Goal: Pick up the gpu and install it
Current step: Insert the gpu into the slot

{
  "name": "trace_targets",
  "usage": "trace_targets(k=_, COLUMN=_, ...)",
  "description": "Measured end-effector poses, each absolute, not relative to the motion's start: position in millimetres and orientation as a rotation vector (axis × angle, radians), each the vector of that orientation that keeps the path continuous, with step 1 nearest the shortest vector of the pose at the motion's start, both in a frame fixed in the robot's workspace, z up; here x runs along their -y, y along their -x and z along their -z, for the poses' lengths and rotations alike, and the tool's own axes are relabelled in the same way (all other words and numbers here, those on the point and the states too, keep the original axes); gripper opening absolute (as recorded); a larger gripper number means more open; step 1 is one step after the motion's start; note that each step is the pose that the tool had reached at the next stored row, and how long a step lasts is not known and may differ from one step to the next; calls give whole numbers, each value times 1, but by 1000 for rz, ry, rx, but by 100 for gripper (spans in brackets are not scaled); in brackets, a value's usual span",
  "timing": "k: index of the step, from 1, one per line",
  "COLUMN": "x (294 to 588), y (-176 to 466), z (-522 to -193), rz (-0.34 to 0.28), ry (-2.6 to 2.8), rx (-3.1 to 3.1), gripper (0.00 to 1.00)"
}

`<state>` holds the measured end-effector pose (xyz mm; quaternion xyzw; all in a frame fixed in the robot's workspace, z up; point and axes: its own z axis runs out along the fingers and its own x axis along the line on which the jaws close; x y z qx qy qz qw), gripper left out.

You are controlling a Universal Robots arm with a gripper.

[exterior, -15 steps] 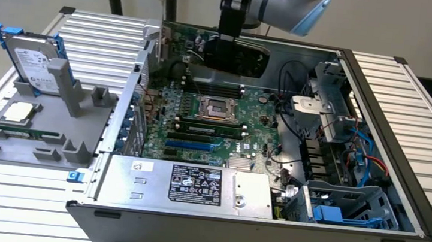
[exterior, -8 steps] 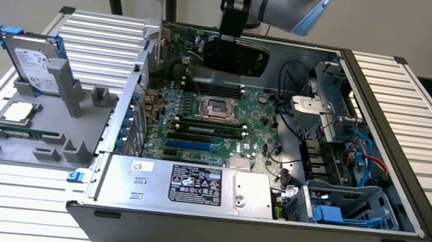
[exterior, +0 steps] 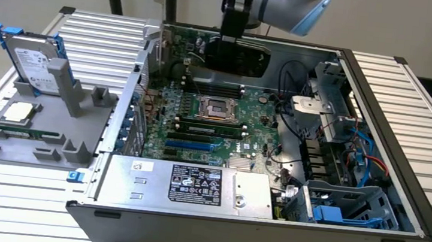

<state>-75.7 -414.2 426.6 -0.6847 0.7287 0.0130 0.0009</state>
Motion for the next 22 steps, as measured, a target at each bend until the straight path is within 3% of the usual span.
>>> trace_targets(k=9, x=414, y=76, z=-422, rz=4, ry=2134, rx=-2268, gripper=0)
trace_targets(k=22, x=414, y=77, z=-420, rz=12, ry=2130, rx=-2264, gripper=0)
